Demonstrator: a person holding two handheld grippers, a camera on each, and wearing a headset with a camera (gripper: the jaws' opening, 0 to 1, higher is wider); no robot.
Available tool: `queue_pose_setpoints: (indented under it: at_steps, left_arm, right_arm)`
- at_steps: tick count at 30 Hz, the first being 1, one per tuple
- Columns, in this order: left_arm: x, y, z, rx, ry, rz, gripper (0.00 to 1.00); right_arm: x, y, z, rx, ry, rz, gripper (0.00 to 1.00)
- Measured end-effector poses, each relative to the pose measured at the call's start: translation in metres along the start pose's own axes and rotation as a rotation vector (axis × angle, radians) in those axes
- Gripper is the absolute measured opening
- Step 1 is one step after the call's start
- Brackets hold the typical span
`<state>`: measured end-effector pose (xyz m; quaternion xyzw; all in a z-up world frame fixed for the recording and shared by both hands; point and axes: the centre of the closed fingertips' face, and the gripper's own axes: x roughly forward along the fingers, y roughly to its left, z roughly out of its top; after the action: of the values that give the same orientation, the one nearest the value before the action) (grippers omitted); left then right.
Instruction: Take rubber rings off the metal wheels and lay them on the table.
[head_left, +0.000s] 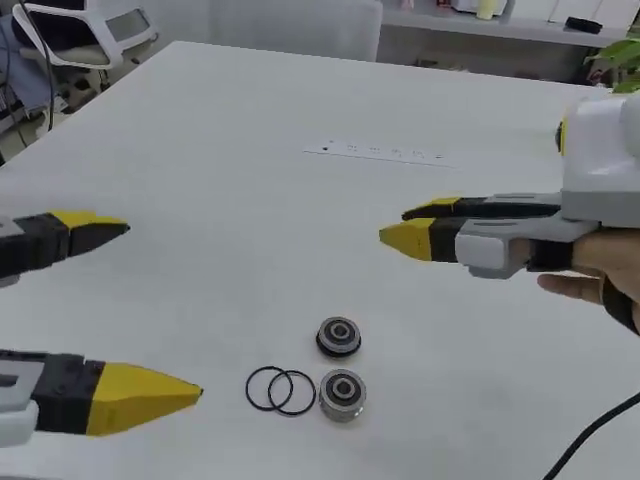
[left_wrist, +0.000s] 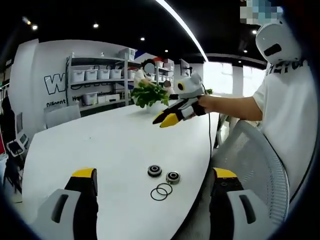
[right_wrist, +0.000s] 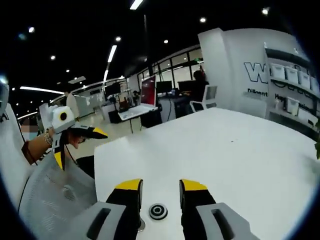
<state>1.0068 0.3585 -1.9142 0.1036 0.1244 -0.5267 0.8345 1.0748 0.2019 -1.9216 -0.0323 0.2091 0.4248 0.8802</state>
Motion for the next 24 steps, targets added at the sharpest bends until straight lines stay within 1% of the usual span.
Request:
queue_pose_setpoints:
  at_steps: [1,2,4,5,6,8,9,10,11,15,16,20,24]
  left_arm:
    - [0.000,0.003,0.009,0.020,-0.009,-0.005,0.91]
    - [0.000,0.005,0.015,0.033,-0.021,-0.006,0.91]
    - [0.001,0.008,0.027,0.053,-0.043,-0.013,0.90]
    - [0.003,0.009,0.033,0.067,-0.050,-0.021,0.89]
    - [0.004,0.010,0.037,0.079,-0.049,-0.028,0.88]
    - [0.009,0.011,0.039,0.119,-0.024,-0.051,0.86]
    - [0.012,0.010,0.038,0.151,0.006,-0.075,0.84]
    - [0.015,0.009,0.038,0.172,0.021,-0.091,0.83]
    - [0.019,0.008,0.040,0.196,0.026,-0.110,0.83]
    - [0.036,0.006,0.053,0.212,0.018,-0.154,0.84]
    - [0.042,0.005,0.056,0.222,0.016,-0.174,0.84]
    - [0.060,0.005,0.059,0.248,0.031,-0.213,0.84]
    - [0.080,0.010,0.058,0.253,0.041,-0.229,0.83]
  right_arm:
    - [-0.001,0.001,0.003,-0.008,-0.001,0.008,0.37]
    - [-0.001,0.002,0.005,-0.015,-0.002,0.015,0.40]
    - [-0.001,0.002,0.010,-0.053,-0.005,0.013,0.41]
    - [-0.002,0.000,0.011,-0.084,0.006,0.008,0.41]
    - [-0.001,-0.001,0.010,-0.101,0.015,0.005,0.40]
    - [-0.001,-0.002,0.009,-0.128,0.027,0.001,0.41]
    - [-0.001,-0.002,0.009,-0.135,0.028,0.004,0.41]
    - [0.000,-0.002,0.009,-0.141,0.029,0.007,0.42]
    - [0.000,-0.001,0.009,-0.148,0.030,0.013,0.42]
    - [0.003,0.003,0.008,-0.167,0.027,0.047,0.41]
    - [0.005,0.003,0.006,-0.170,0.030,0.054,0.40]
    - [0.008,0.001,0.001,-0.180,0.036,0.073,0.40]
    - [0.011,-0.002,-0.004,-0.171,0.034,0.089,0.36]
